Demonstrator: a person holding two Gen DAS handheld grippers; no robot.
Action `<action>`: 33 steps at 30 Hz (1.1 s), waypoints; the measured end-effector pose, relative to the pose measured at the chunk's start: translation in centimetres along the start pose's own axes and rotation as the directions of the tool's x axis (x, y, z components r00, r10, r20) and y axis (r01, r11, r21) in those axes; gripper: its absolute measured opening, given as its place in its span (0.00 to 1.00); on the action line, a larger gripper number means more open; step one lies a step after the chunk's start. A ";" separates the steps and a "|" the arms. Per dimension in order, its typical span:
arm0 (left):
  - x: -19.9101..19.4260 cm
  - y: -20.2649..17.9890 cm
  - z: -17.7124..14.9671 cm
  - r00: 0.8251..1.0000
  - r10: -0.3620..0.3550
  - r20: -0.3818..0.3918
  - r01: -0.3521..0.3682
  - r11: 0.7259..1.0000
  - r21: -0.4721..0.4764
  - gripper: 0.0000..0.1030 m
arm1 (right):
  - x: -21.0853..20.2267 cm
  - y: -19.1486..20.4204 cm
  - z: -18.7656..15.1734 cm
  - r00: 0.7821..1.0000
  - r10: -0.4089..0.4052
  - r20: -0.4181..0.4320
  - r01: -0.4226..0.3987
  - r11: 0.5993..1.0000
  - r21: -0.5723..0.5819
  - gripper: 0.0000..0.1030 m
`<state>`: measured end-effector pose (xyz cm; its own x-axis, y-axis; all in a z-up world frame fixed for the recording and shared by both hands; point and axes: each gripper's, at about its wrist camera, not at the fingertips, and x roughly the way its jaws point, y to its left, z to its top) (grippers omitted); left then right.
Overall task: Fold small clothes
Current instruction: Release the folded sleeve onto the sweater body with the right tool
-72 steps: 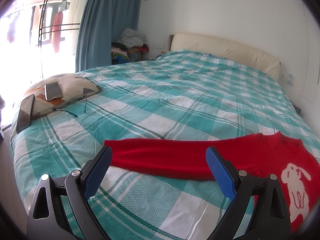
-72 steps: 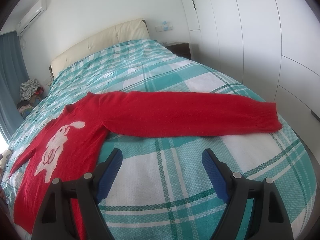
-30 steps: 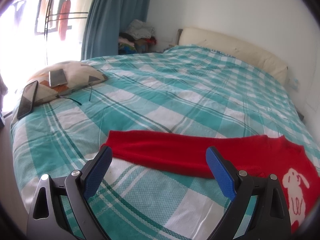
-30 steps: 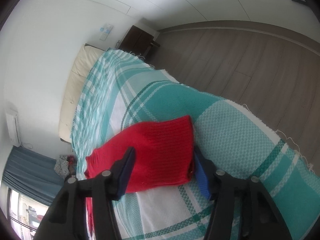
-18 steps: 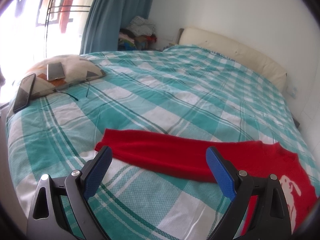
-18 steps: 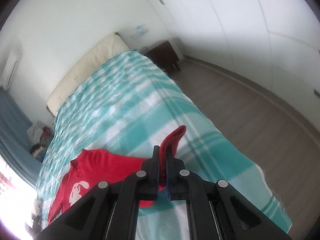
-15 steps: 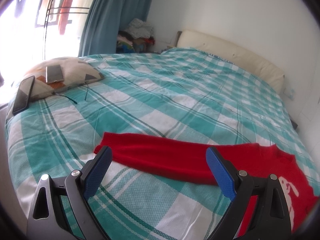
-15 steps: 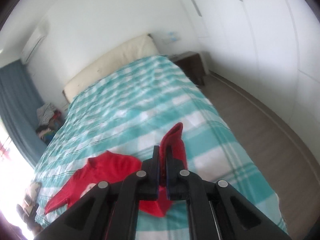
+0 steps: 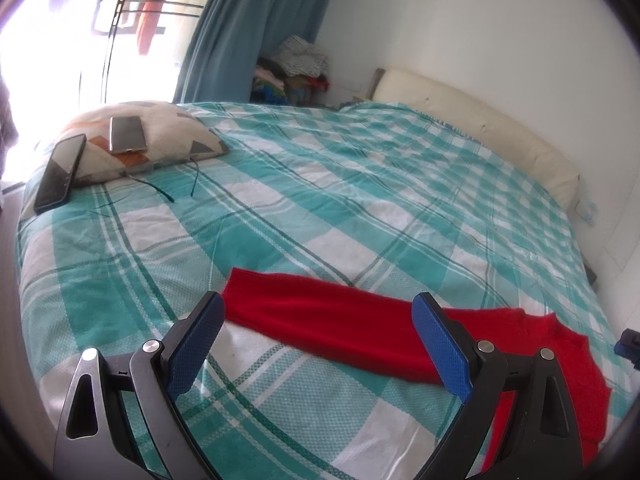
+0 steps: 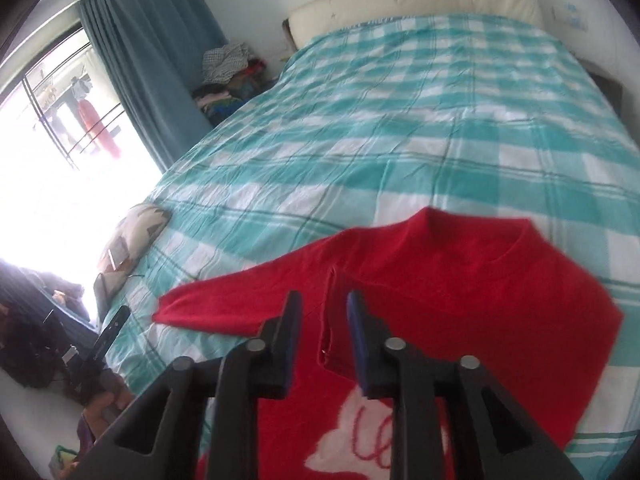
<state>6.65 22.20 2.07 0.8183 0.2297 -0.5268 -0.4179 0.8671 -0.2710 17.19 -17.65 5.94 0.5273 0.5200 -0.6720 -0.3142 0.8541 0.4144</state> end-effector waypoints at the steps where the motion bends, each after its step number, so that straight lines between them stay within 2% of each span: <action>1: 0.0 0.1 0.1 1.000 0.000 0.000 0.000 1.000 -0.004 0.93 | 0.1 -0.2 -0.7 1.000 0.022 0.002 -0.022 1.000 0.011 0.42; 3: 0.1 0.2 0.2 1.000 -0.002 -0.002 0.002 1.000 -0.012 0.93 | -0.4 -0.7 -1.7 1.000 0.024 0.006 -0.024 0.999 0.037 0.48; 5: 0.2 0.1 0.1 1.000 -0.006 -0.009 0.006 1.000 -0.017 0.93 | -1.9 -2.3 -3.0 1.000 -0.013 0.016 0.012 0.998 0.055 0.52; 7: 0.3 0.0 0.0 1.000 -0.014 -0.022 0.014 1.000 -0.014 0.93 | -3.9 -4.3 -4.6 0.996 -0.082 0.029 0.080 0.995 0.051 0.56; 9: 0.4 -0.4 -0.2 0.999 -0.022 -0.034 0.022 1.000 0.003 0.93 | -5.9 -6.5 -6.7 0.983 -0.177 0.049 0.175 0.983 0.051 0.58; 13: 0.6 -1.4 -0.9 0.997 -0.040 -0.062 0.043 0.998 0.047 0.93 | -10.1 -11.7 -12.2 0.929 -0.362 0.076 0.354 0.929 0.105 0.58; 16: 0.7 -2.5 -1.5 0.996 -0.049 -0.079 0.056 0.994 0.090 0.93 | -13.1 -14.6 -16.2 0.862 -0.495 0.105 0.480 0.866 0.142 0.58; 18: 0.8 -3.2 -1.9 0.995 -0.049 -0.087 0.060 0.991 0.123 0.93 | -14.7 -16.1 -18.2 0.827 -0.549 0.121 0.526 0.831 0.180 0.58; 20: 0.9 -3.9 -2.4 0.994 -0.049 -0.099 0.064 0.986 0.154 0.93 | -15.8 -17.2 -19.6 0.802 -0.582 0.135 0.547 0.806 0.227 0.59; 25: 1.4 -5.2 -3.5 0.990 -0.038 -0.133 0.068 0.969 0.236 0.94 | -16.8 -18.8 -21.8 0.759 -0.631 0.162 0.563 0.760 0.324 0.63; 28: 1.8 -5.7 -4.1 0.984 -0.045 -0.170 0.089 0.962 0.259 0.94 | -16.5 -19.4 -22.5 0.762 -0.632 0.143 0.550 0.748 0.371 0.64; 33: 2.0 -6.9 -4.6 0.976 -0.068 -0.207 0.128 0.949 0.290 0.94 | -16.2 -19.4 -22.9 0.753 -0.643 0.141 0.556 0.736 0.387 0.67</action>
<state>9.37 14.69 -0.87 0.7456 0.0736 -0.6623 -0.1775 0.9799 -0.0910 -3.29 -42.46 -5.27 0.7102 -0.1582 -0.6860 0.3672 0.9146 0.1692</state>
